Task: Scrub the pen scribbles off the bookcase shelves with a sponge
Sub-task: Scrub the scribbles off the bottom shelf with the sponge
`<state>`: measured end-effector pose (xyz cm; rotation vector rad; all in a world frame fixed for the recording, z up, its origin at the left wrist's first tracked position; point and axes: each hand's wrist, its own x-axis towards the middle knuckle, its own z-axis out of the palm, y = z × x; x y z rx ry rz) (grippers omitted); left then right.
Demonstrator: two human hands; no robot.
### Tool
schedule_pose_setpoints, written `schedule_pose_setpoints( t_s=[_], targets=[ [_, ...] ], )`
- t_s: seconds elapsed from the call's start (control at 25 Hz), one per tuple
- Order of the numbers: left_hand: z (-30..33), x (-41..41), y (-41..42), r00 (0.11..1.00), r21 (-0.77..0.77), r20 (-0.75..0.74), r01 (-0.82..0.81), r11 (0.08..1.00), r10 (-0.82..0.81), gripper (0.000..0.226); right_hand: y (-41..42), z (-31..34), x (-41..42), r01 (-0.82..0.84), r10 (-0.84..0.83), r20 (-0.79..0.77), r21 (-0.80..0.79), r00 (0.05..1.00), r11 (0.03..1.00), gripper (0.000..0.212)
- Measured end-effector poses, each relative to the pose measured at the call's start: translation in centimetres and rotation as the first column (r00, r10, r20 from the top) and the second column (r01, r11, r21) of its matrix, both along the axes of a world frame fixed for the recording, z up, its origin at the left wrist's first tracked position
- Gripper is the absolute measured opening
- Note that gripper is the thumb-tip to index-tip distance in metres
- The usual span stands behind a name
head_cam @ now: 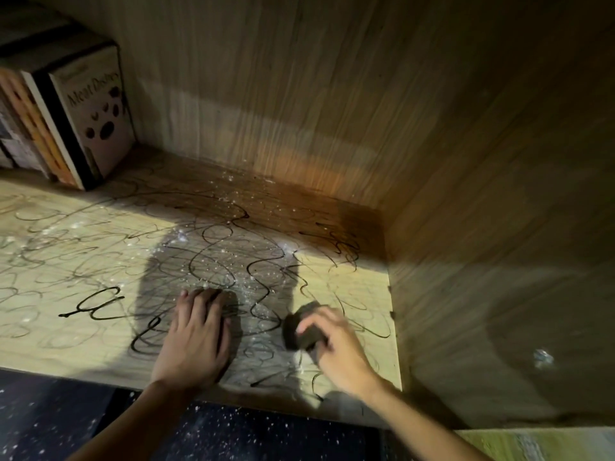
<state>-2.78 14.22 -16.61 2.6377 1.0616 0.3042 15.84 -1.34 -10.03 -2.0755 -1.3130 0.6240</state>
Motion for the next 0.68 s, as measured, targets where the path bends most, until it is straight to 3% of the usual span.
schedule_pose_setpoints(
  t_s=[0.04, 0.12, 0.24, 0.32, 0.44, 0.56, 0.6, 0.68],
  targets=[
    [0.0, 0.0, 0.0, 1.0, 0.0, -0.005, -0.002, 1.0, 0.002, 0.056, 0.4, -0.1, 1.4, 0.185, -0.182, -0.073, 0.04, 0.981, 0.982, 0.038],
    [0.2, 0.1, -0.1, 1.0, 0.004, 0.002, 0.0, 1.0, 0.0, 0.056, 1.5, -0.7, 4.4, 0.43, -0.435, 0.095, 0.067, 0.896, 0.9, 0.046],
    [0.5, 0.2, -0.2, 1.0, 0.009, 0.02, -0.006, 1.0, 0.006, 0.055, 2.5, -2.6, 5.4, 0.464, -0.381, 0.428, -0.106, 0.819, 0.879, 0.052],
    [0.6, 0.2, -0.2, 1.0, 0.008, 0.018, -0.012, 1.0, 0.012, 0.055, 2.1, -3.3, 3.2, 0.349, -0.267, 0.476, -0.092, 0.838, 0.932, 0.051],
    [0.6, 0.1, -0.2, 1.0, 0.012, -0.006, -0.017, 1.0, 0.017, 0.056, -0.4, -3.0, -1.3, 0.044, 0.0, 0.407, -0.098, 0.913, 0.994, 0.051],
    [0.7, 0.1, -0.4, 1.0, 0.015, -0.014, -0.015, 1.0, 0.015, 0.056, -3.5, -2.1, -3.7, -0.142, 0.143, 0.094, -0.018, 0.985, 0.99, 0.039],
    [0.7, 0.1, -0.4, 1.0, 0.01, -0.014, -0.015, 1.0, 0.015, 0.056, -4.0, -1.9, -3.6, -0.132, 0.132, 0.014, 0.027, 0.991, 0.991, 0.034],
    [0.7, 0.1, -0.3, 1.0, -0.005, -0.025, -0.012, 1.0, 0.012, 0.055, -3.8, -1.8, -1.9, 0.051, -0.047, -0.044, 0.091, 0.998, 0.994, 0.03]
  ],
)
